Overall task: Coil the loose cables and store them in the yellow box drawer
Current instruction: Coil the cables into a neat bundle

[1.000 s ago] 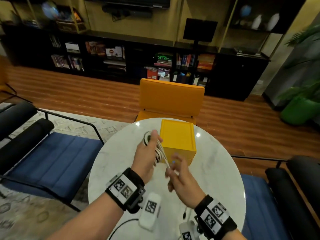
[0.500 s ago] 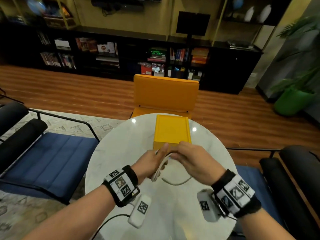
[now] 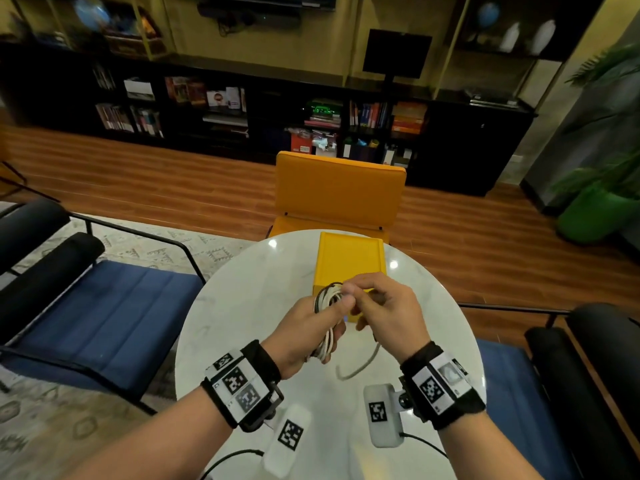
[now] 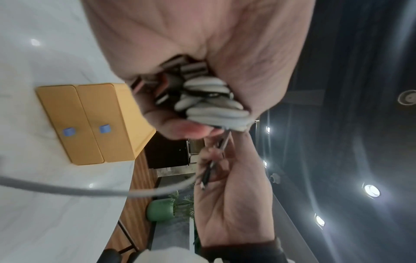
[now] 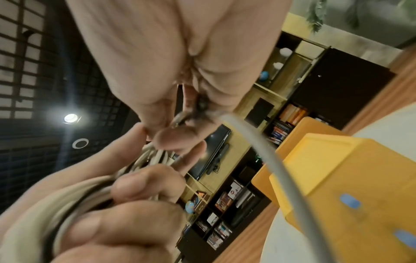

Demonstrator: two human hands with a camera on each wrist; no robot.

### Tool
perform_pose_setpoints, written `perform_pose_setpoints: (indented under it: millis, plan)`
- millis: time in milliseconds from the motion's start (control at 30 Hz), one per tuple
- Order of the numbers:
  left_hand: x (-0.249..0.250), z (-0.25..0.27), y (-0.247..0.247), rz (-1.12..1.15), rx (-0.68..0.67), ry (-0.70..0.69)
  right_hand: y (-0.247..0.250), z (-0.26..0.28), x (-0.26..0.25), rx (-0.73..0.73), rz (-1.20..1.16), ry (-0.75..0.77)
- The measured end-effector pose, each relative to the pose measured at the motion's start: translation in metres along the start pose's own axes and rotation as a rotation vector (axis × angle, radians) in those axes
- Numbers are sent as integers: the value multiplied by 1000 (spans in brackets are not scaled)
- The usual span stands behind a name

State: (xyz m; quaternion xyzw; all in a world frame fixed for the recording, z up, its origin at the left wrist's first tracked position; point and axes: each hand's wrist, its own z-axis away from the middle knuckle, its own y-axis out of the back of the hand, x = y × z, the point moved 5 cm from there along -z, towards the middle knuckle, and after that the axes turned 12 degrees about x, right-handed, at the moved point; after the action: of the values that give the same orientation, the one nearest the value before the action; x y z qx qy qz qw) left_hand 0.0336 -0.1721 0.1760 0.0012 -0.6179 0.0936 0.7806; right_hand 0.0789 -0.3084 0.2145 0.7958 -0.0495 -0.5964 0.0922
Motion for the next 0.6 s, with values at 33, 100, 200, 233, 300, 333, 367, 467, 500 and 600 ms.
perform_pose_setpoints:
  millis: [33, 100, 200, 233, 300, 333, 367, 467, 500, 600]
  plan:
    - [-1, -1, 1, 35, 52, -19, -2, 2, 3, -43, -2, -10]
    - [-3, -1, 5, 70, 147, -45, -5, 8, 10, -151, -20, -69]
    - [-5, -2, 12, 56, 291, -90, -8, 14, 18, -262, -52, -128]
    - [-7, -3, 12, 45, 328, -106, -10, 16, 18, -271, -31, -108]
    - [-8, -3, 10, 59, 380, -110, -15, 20, 19, -265, 9, -66]
    - [-9, -4, 8, 75, 384, -95, -18, 22, 21, -264, 31, -65]
    - [-12, -6, 7, 89, 375, -72, -21, 25, 24, -270, 58, -70]
    - [-22, -10, 8, 166, 330, 34, -26, 33, 31, -330, 181, -42]
    - [-26, -11, 8, 196, 321, 68, -29, 37, 31, -359, 218, -3]
    - [-27, -13, 14, 265, 399, 119, -28, 52, 37, -350, 221, 45]
